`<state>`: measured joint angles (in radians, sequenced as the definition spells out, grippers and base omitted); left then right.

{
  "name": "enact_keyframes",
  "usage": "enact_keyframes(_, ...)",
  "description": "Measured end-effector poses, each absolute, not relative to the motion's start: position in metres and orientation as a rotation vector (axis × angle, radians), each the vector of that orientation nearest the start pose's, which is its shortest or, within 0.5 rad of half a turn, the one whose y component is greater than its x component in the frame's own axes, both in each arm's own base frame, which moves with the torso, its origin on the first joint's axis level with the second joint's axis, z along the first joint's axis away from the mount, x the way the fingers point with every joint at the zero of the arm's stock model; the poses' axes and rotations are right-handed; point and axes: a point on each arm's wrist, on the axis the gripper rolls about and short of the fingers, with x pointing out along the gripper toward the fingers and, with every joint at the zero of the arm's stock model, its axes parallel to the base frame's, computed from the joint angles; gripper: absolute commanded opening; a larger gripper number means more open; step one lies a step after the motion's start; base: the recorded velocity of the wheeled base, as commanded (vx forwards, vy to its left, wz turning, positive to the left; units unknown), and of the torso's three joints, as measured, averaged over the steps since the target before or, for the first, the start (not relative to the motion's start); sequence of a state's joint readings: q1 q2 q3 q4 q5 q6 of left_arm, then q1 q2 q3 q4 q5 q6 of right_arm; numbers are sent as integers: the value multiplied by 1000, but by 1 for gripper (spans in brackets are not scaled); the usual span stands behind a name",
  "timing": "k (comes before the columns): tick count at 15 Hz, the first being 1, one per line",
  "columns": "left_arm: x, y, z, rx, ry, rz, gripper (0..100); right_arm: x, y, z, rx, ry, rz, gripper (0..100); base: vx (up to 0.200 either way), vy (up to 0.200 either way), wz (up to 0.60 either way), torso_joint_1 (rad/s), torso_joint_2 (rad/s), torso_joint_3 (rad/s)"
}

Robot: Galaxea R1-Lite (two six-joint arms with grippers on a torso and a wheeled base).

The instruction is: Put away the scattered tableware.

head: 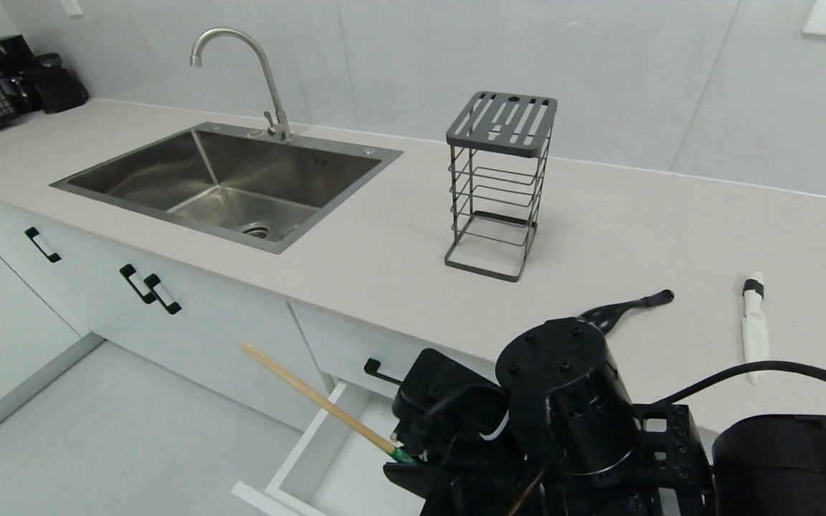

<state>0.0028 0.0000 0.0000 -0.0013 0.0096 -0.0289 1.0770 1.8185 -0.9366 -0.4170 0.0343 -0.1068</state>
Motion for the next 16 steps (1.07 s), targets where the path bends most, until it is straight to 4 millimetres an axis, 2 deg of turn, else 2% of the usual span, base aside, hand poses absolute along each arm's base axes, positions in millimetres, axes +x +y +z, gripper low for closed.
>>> enact_keyframes(10,-23,0,76,-30,-1,12,100,156,300,159,-364,382,1086,0,0,0,0,-255,492,228)
enact_keyframes(16,-23,0,76,-29,-4,12,100,157,302,159,-370,374,1105,0,0,0,0,-260,383,146)
